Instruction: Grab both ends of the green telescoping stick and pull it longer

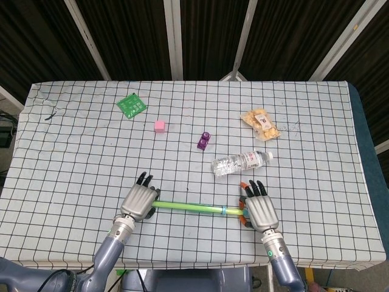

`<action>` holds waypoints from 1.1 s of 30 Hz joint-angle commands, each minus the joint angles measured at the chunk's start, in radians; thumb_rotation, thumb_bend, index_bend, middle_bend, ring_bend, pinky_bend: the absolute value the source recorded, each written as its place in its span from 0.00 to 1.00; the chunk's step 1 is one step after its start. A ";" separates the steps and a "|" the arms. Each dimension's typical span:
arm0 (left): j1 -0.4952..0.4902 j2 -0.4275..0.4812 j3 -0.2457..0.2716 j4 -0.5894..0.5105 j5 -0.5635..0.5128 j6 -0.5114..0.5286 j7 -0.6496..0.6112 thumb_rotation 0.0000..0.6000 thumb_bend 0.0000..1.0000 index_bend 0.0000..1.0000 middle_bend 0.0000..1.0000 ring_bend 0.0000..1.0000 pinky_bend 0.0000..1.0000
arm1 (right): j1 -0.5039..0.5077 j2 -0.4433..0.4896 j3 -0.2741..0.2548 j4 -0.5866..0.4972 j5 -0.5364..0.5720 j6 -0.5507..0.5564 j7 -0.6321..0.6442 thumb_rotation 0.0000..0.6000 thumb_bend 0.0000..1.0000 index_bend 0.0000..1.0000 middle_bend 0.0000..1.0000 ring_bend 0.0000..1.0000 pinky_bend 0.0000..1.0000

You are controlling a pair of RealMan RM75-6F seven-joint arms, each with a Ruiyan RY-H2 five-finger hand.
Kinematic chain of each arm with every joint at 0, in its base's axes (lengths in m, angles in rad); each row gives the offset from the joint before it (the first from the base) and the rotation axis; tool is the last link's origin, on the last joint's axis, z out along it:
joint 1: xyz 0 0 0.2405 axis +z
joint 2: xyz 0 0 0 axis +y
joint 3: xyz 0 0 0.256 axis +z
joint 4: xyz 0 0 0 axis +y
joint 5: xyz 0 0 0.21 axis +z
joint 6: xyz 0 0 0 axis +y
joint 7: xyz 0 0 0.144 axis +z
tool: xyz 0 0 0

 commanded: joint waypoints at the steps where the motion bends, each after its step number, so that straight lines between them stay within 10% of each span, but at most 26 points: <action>1: 0.000 -0.002 0.003 0.005 0.004 0.006 -0.009 1.00 0.54 0.50 0.55 0.12 0.01 | 0.001 0.002 0.001 -0.004 0.000 0.002 0.000 1.00 0.40 0.67 0.19 0.00 0.00; 33: 0.045 0.208 0.051 -0.118 0.057 0.050 -0.114 1.00 0.56 0.50 0.55 0.12 0.01 | -0.004 0.105 0.031 -0.090 0.009 0.059 -0.008 1.00 0.40 0.67 0.19 0.00 0.00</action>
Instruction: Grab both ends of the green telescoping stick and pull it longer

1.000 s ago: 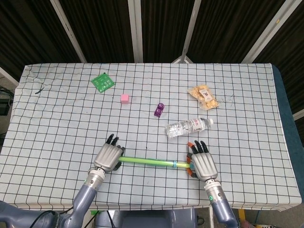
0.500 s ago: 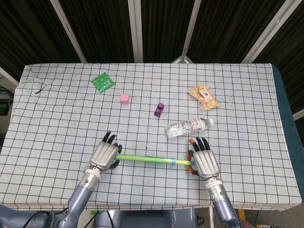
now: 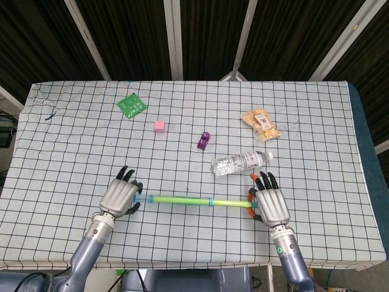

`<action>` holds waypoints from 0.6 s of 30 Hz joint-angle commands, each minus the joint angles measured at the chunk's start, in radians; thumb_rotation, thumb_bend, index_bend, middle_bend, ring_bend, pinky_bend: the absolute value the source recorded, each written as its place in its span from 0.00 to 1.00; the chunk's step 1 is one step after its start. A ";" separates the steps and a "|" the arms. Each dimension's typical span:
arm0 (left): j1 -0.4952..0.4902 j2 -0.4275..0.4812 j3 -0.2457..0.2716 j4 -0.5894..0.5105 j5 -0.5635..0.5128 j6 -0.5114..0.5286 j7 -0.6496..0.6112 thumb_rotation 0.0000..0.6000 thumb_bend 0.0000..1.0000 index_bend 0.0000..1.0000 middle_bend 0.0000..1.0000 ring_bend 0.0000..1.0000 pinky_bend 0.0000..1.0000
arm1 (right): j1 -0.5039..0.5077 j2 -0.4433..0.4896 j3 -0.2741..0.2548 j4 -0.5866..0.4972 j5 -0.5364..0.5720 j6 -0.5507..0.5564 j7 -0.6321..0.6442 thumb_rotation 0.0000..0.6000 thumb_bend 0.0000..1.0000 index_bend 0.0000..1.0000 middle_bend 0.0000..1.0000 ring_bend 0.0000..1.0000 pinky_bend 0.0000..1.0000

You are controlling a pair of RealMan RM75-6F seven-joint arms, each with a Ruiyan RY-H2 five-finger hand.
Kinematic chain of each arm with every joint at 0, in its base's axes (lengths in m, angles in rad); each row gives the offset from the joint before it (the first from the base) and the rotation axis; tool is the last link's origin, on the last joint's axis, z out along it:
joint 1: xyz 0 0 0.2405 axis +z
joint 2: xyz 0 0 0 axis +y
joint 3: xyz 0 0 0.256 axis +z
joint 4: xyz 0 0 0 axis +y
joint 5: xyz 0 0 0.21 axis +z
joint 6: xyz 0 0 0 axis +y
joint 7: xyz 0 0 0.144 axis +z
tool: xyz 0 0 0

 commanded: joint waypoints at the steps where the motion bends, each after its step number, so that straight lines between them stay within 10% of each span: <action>1: 0.005 0.015 0.008 -0.002 0.009 -0.004 -0.013 1.00 0.56 0.50 0.55 0.12 0.01 | -0.001 0.006 0.001 -0.001 0.001 0.003 0.003 1.00 0.40 0.67 0.19 0.00 0.00; 18: 0.027 0.128 0.027 0.009 0.037 -0.013 -0.073 1.00 0.56 0.51 0.56 0.12 0.01 | -0.007 0.073 0.033 0.006 0.030 0.018 0.042 1.00 0.41 0.67 0.19 0.00 0.00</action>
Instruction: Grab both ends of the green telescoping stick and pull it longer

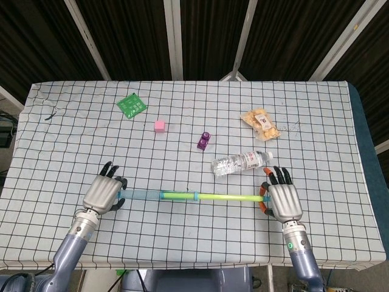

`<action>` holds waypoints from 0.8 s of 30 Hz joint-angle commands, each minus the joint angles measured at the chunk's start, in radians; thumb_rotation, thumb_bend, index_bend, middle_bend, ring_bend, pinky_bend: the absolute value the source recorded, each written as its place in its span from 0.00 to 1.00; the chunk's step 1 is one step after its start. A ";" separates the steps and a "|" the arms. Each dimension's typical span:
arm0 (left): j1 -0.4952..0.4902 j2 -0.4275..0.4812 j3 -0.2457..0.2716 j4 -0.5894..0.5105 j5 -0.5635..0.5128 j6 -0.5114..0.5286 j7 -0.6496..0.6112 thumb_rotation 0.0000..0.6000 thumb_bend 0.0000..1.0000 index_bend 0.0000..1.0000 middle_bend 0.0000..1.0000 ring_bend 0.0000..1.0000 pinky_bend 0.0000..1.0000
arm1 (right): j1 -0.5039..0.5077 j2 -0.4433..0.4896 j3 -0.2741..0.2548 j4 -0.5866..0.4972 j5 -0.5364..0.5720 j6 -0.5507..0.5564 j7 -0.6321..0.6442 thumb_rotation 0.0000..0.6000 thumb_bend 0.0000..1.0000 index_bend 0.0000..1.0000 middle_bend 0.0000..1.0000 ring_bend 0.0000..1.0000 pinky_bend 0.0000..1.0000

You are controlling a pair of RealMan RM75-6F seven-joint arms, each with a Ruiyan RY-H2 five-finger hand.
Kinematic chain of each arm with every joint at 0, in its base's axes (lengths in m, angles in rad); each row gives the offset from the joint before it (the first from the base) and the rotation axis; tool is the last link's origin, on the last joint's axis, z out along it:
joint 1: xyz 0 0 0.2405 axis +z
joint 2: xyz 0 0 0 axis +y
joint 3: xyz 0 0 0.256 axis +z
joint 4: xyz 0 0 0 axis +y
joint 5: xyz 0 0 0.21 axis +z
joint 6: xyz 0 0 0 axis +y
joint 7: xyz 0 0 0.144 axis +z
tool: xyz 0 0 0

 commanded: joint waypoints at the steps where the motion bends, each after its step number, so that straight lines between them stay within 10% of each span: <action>1: 0.005 0.015 0.003 0.005 0.002 0.000 -0.007 1.00 0.56 0.51 0.56 0.12 0.01 | -0.001 0.013 0.008 0.003 0.007 0.001 0.007 1.00 0.41 0.67 0.19 0.00 0.00; 24: 0.015 0.074 -0.005 0.025 -0.002 -0.015 -0.042 1.00 0.56 0.51 0.56 0.12 0.01 | -0.009 0.103 0.040 0.045 0.063 -0.008 0.069 1.00 0.41 0.67 0.19 0.00 0.00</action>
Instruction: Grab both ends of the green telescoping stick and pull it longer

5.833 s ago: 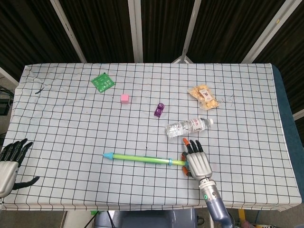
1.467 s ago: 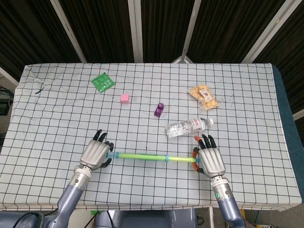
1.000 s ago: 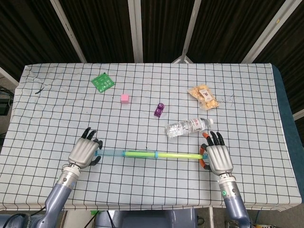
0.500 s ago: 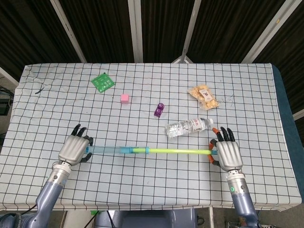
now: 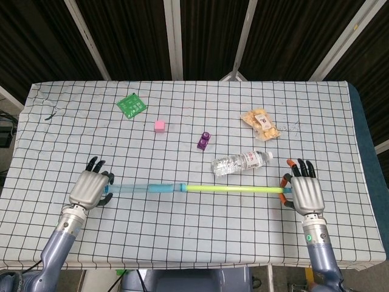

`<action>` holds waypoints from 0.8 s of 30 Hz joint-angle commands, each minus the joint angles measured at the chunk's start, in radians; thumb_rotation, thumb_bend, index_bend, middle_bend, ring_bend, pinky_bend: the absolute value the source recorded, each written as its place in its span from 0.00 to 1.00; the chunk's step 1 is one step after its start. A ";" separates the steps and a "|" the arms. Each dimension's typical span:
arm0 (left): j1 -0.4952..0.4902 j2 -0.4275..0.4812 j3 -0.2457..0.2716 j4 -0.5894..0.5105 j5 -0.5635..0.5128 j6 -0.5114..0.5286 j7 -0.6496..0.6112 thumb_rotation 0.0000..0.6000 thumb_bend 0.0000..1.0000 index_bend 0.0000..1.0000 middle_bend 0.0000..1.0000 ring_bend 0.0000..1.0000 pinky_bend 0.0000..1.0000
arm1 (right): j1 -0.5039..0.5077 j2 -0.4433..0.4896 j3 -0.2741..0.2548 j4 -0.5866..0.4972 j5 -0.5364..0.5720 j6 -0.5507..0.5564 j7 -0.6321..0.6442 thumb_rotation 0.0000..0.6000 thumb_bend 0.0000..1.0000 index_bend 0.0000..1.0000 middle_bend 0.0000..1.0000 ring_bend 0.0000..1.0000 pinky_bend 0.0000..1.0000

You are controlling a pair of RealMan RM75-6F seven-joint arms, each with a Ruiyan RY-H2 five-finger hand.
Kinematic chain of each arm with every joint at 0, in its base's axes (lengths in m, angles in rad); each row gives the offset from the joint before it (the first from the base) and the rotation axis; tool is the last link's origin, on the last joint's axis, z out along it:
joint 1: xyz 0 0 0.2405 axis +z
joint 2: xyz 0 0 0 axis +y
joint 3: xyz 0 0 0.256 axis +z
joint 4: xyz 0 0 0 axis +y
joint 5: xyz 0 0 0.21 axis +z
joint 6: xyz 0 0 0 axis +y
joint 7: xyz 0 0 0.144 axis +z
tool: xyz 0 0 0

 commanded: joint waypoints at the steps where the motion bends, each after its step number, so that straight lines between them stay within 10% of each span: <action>1: -0.001 0.001 -0.002 0.000 -0.002 -0.002 -0.002 1.00 0.56 0.51 0.56 0.12 0.01 | 0.000 0.005 0.001 0.004 0.007 -0.004 0.006 1.00 0.41 0.67 0.19 0.00 0.00; 10: -0.003 -0.007 -0.001 -0.002 -0.002 -0.007 0.004 1.00 0.50 0.45 0.48 0.12 0.01 | -0.002 0.010 -0.009 0.010 0.011 -0.010 0.011 1.00 0.41 0.66 0.19 0.00 0.00; 18: -0.001 0.000 -0.001 -0.023 0.005 -0.014 -0.011 1.00 0.25 0.23 0.21 0.08 0.00 | 0.005 0.033 -0.025 0.010 0.021 -0.036 -0.008 1.00 0.41 0.05 0.00 0.00 0.00; 24: 0.005 0.014 0.004 -0.035 0.013 -0.024 -0.038 1.00 0.20 0.17 0.16 0.05 0.00 | 0.003 0.041 -0.023 0.009 0.041 -0.031 -0.021 1.00 0.41 0.00 0.00 0.00 0.00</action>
